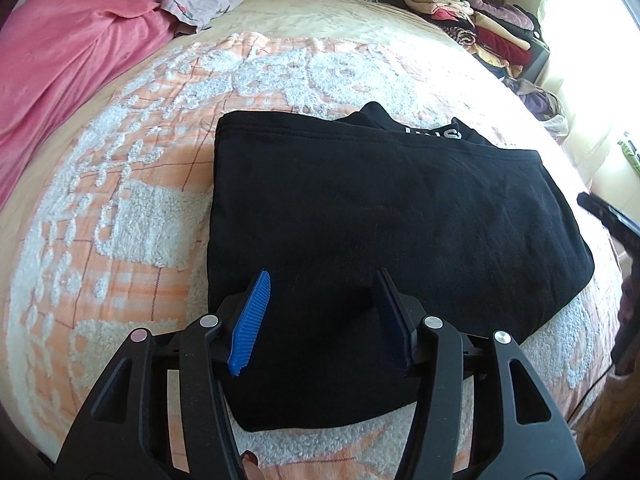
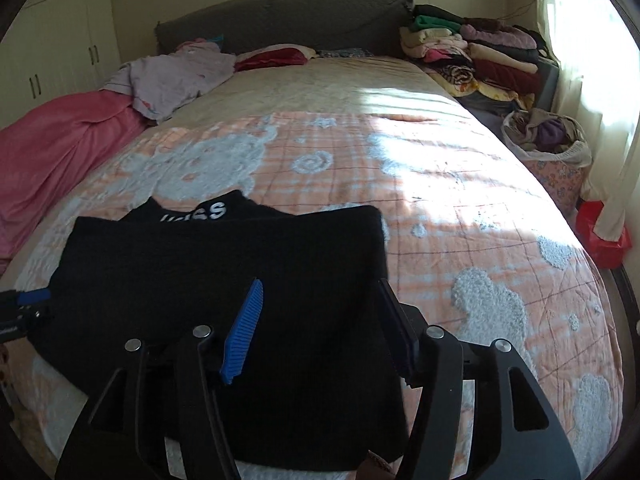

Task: Fold small clothes
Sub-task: 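Open both tools and pull them back from the folded black sweatshirt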

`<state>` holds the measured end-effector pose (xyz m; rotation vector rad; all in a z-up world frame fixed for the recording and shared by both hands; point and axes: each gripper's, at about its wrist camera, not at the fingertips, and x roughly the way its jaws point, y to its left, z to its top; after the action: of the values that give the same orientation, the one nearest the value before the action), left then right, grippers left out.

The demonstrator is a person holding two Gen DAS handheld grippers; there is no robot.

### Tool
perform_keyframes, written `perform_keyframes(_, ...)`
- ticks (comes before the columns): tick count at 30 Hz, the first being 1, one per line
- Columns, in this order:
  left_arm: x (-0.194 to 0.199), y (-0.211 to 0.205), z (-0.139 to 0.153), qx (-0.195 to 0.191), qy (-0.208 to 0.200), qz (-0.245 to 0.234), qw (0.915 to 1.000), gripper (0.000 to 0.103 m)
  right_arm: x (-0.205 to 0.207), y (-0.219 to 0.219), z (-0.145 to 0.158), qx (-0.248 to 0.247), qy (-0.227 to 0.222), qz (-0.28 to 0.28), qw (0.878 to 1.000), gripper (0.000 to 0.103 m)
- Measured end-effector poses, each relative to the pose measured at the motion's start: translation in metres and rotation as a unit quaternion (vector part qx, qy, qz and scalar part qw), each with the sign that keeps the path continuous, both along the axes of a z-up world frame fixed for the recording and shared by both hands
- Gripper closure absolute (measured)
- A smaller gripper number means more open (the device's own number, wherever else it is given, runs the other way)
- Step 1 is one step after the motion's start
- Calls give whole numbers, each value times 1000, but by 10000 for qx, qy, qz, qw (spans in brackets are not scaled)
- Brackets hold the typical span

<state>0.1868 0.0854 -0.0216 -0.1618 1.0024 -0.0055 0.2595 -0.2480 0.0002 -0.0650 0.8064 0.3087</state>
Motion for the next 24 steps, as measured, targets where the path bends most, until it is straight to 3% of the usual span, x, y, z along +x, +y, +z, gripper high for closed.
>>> perform_keyframes(6,-10,1,4,13,-44,10,10000,57,-28,5,-30,-172,656,-31,9977,38)
perform_keyframes(13,-26,5,11,26,-178,38,9998,48,-60,-7,-40,-235,740,-209,9968,36)
perform_keyframes(17,-33,8,15,33,-211,44,9998,42,-79,-9,-32,-26,641,-227,9977,34)
perform_keyframes(19,-37,12,18,41,-236,62,9997,41,-90,-5,-25,116,527,-180,9984,25)
perform_keyframes(21,-40,18,21,33,-260,126,9996,25,-100,5,-16,237,352,-1,9991,19)
perform_keyframes(24,-40,30,24,10,-269,243,9993,22,-114,31,-3,219,82,349,9991,11)
